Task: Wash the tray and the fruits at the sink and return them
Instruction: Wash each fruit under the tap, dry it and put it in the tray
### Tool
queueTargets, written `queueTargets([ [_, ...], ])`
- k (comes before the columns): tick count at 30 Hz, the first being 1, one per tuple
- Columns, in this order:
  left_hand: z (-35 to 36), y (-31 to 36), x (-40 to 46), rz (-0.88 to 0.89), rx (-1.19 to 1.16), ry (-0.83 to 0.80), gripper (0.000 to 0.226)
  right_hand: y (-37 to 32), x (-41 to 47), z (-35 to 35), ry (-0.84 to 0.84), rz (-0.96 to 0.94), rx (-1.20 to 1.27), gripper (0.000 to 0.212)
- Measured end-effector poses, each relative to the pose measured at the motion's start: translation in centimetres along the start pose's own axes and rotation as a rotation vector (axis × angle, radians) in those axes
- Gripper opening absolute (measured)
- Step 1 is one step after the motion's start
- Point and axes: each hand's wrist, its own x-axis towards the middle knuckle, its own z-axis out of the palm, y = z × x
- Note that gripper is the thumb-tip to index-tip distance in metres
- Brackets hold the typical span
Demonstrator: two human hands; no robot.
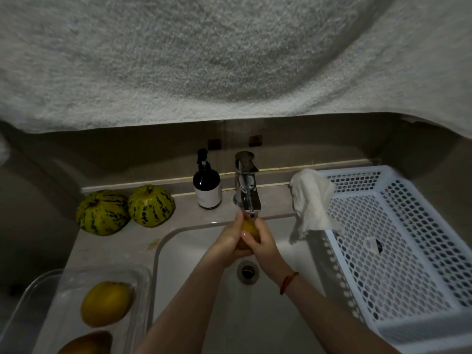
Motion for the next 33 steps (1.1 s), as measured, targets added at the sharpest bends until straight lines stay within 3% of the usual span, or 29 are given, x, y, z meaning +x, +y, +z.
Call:
queueTargets([
  [2,0.7,-0.8,0.1,0.102,0.021,0.015,0.033,-0.2,0.7,0.3,0.154,0.248,0.269,0.027],
  [4,1.6,-1.5,0.1,0.222,0.073,0.069,0.021,-0.8,1.7,0.4,0.25,0.572,0.429,0.039],
  [7,1.8,-1.6,0.2,0.295,0.024,0.069,0.024,-1.2,2.1,-0.1,0.155,0.814,0.412,0.055],
  [9,1.5,-1.3,0.3,0.292,0.024,0.058,0.021,-1.4,1.9,-0.3,0.171,0.756,0.241,0.054],
  [11,1.1,-1.1,0.5,0.298,0.089,0.073,0.02,-1.0,1.4,0.1,0.246,0.525,0.016,0.04],
  [13,0.6,-1.0,0.9,0.27,0.084,0.113,0.024,-0.2,0.8,0.7,0.218,0.252,-0.09,0.031],
  [16,0.2,-0.6,0.7,0.098,-0.077,0.021,0.038,0.5,0.1,0.6,0.062,-0.038,-0.198,0.05],
  [19,-0.1,0.1,0.5,0.027,-0.2,-0.018,0.046,0.5,-0.5,-0.3,-0.04,-0.117,-0.208,0.063],
  [22,0.1,0.0,0.4,0.091,-0.181,-0.012,0.037,0.0,-0.6,-0.2,-0.036,0.032,0.158,0.046],
  [25,0.4,-0.8,0.5,0.172,-0.175,-0.014,0.027,-0.8,1.2,0.4,0.167,0.321,0.328,0.026],
  [28,0.5,-1.3,0.7,0.195,-0.211,-0.027,0.029,-1.3,2.2,0.4,0.27,0.562,0.244,0.03],
  [33,0.0,-1.8,1.0,0.204,-0.277,0.023,0.022,-2.2,2.5,-0.1,0.148,0.696,0.016,0.034],
])
